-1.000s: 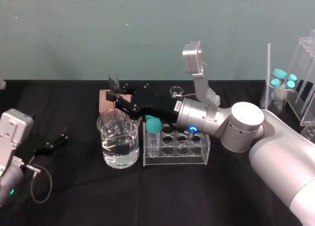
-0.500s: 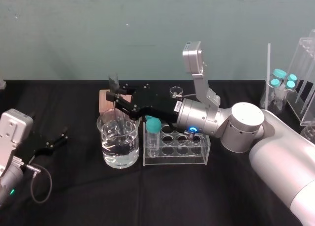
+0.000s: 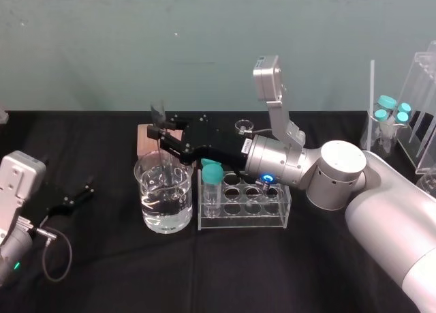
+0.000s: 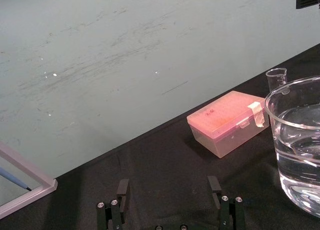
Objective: Hold the test tube with one hand and immerse one end into the beaker, then return it to the test tube rack.
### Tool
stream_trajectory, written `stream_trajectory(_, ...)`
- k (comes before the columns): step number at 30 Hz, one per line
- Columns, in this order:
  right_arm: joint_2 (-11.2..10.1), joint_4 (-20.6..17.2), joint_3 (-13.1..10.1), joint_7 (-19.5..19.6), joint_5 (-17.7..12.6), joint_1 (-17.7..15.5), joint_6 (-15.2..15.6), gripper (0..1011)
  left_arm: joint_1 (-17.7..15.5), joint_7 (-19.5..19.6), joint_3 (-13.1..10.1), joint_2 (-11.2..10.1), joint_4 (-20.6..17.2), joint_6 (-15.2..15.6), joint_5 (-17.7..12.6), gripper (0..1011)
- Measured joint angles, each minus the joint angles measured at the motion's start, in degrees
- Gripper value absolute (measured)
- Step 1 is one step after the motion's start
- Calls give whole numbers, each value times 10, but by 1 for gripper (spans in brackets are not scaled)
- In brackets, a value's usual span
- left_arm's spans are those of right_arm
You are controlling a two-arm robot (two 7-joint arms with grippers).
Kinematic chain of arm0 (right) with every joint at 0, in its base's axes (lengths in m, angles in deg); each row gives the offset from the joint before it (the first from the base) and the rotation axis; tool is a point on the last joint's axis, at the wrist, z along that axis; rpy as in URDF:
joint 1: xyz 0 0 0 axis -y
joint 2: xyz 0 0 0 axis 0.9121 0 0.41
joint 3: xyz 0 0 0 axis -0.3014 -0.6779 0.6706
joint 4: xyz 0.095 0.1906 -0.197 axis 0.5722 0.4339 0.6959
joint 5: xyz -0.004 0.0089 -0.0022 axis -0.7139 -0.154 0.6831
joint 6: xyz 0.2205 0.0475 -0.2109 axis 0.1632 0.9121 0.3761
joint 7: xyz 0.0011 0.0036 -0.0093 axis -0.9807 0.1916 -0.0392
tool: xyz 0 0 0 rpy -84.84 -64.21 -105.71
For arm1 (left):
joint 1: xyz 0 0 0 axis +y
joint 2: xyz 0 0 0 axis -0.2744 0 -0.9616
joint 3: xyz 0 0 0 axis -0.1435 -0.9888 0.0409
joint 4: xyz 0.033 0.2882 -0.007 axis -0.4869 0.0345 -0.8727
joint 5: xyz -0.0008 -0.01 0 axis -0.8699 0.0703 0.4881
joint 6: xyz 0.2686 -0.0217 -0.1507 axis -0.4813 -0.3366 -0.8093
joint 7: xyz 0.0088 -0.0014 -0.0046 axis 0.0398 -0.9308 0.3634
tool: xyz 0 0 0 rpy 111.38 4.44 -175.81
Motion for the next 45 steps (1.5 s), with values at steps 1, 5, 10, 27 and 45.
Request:
stream_trajectory(1, 0, 1, 0, 0, 0, 1, 0, 226, 0, 0, 0, 0, 0, 0, 0, 1000)
stream_trajectory(5, 1, 3, 0, 0, 0, 1, -1, 226, 0, 0, 0, 0, 0, 0, 0, 1000)
stream_trajectory(10, 2, 5, 1, 0, 0, 2, -1, 226, 0, 0, 0, 0, 0, 0, 0, 1000)
stream_trajectory(27, 0, -14, -14, 5, 1, 15, -27, 226, 0, 0, 0, 0, 0, 0, 0, 1000)
stream_trajectory(45, -42, -137, -48, 53, -11, -15, -36, 226, 0, 0, 0, 0, 0, 0, 0, 1000)
